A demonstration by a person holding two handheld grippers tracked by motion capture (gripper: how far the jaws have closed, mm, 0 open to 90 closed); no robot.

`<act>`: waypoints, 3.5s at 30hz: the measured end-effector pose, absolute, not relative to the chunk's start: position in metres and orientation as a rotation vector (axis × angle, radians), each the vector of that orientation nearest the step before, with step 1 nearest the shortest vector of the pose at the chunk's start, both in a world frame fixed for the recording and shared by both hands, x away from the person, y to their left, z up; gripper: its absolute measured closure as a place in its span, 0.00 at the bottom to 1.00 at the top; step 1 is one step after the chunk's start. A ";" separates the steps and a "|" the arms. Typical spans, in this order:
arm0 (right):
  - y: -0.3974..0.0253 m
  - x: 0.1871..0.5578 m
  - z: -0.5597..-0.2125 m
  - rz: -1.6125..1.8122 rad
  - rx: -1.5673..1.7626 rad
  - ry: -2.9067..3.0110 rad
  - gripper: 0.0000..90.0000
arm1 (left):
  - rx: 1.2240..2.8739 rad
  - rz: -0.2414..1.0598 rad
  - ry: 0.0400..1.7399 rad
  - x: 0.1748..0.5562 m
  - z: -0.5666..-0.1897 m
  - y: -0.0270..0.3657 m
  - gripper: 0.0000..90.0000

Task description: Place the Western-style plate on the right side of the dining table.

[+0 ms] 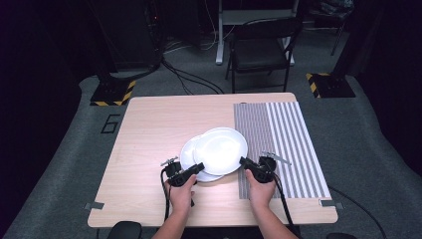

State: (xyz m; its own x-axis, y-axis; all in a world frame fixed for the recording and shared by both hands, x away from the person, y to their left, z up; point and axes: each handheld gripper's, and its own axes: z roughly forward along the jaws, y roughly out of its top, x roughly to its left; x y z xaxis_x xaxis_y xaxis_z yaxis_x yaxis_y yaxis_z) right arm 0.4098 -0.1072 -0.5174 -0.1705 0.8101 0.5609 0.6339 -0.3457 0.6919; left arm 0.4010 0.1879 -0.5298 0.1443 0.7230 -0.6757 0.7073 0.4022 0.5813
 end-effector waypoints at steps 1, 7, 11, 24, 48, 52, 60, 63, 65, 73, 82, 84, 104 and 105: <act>-0.108 0.410 -0.517 1.546 1.912 1.682 0.82 | 1.308 0.017 1.567 0.401 -0.530 0.188 0.68; -0.108 0.410 -0.518 1.554 1.926 1.679 0.83 | 1.299 0.020 1.571 0.401 -0.530 0.186 0.68; -0.110 0.411 -0.518 1.559 1.932 1.676 0.84 | 1.287 0.018 1.572 0.400 -0.531 0.186 0.69; -0.113 0.409 -0.519 1.591 1.988 1.659 0.85 | 1.275 0.018 1.578 0.403 -0.531 0.185 0.67; -0.122 0.403 -0.522 1.627 2.012 1.607 0.84 | 1.285 -0.013 1.561 0.405 -0.532 0.182 0.69; -0.122 0.404 -0.524 1.625 2.019 1.607 0.83 | 1.281 -0.033 1.557 0.405 -0.533 0.179 0.70; -0.124 0.405 -0.528 1.646 2.074 1.584 0.83 | 1.244 -0.065 1.558 0.405 -0.532 0.171 0.73; -0.124 0.404 -0.528 1.653 2.073 1.582 0.83 | 1.240 -0.059 1.550 0.404 -0.533 0.166 0.74; -0.124 0.404 -0.527 1.648 2.068 1.585 0.83 | 1.253 -0.063 1.552 0.403 -0.533 0.163 0.75; -0.125 0.404 -0.528 1.643 2.078 1.587 0.83 | 1.245 -0.054 1.548 0.405 -0.534 0.159 0.77; -0.124 0.403 -0.528 1.642 2.087 1.581 0.83 | 1.249 -0.046 1.539 0.406 -0.534 0.159 0.78; -0.124 0.403 -0.528 1.644 2.081 1.581 0.83 | 1.249 -0.044 1.538 0.406 -0.534 0.159 0.78; -0.116 0.404 -0.531 1.671 2.130 1.598 0.81 | 1.263 -0.010 1.526 0.407 -0.534 0.161 0.77; -0.115 0.404 -0.531 1.675 2.135 1.593 0.81 | 1.263 -0.010 1.526 0.407 -0.534 0.161 0.77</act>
